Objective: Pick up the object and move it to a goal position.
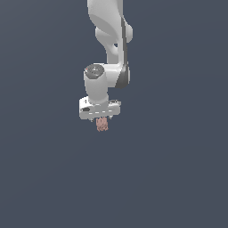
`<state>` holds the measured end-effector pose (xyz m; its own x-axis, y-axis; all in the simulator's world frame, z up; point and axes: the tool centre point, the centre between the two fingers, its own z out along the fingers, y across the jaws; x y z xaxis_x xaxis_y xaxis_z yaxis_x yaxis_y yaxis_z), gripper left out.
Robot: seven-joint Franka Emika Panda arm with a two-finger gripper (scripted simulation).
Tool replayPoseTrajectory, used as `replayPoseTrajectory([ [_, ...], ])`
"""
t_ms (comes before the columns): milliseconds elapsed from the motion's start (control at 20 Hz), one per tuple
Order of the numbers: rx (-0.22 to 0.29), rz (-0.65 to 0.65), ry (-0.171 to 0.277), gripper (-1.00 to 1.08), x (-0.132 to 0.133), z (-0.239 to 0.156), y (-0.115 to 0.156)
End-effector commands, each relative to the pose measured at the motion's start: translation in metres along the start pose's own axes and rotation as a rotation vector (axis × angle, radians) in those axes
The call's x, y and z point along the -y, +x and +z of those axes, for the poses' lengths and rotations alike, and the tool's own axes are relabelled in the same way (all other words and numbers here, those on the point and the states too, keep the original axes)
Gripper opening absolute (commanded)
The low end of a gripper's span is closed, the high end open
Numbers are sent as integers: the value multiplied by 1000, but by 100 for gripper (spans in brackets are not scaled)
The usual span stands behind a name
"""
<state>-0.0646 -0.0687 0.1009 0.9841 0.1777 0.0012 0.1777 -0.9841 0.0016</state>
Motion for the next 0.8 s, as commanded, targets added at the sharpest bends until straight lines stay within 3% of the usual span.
replayPoseTrajectory([
  [0, 0, -21, 1, 100, 0, 6, -6],
  [750, 1, -33, 2, 100, 0, 36, -12],
])
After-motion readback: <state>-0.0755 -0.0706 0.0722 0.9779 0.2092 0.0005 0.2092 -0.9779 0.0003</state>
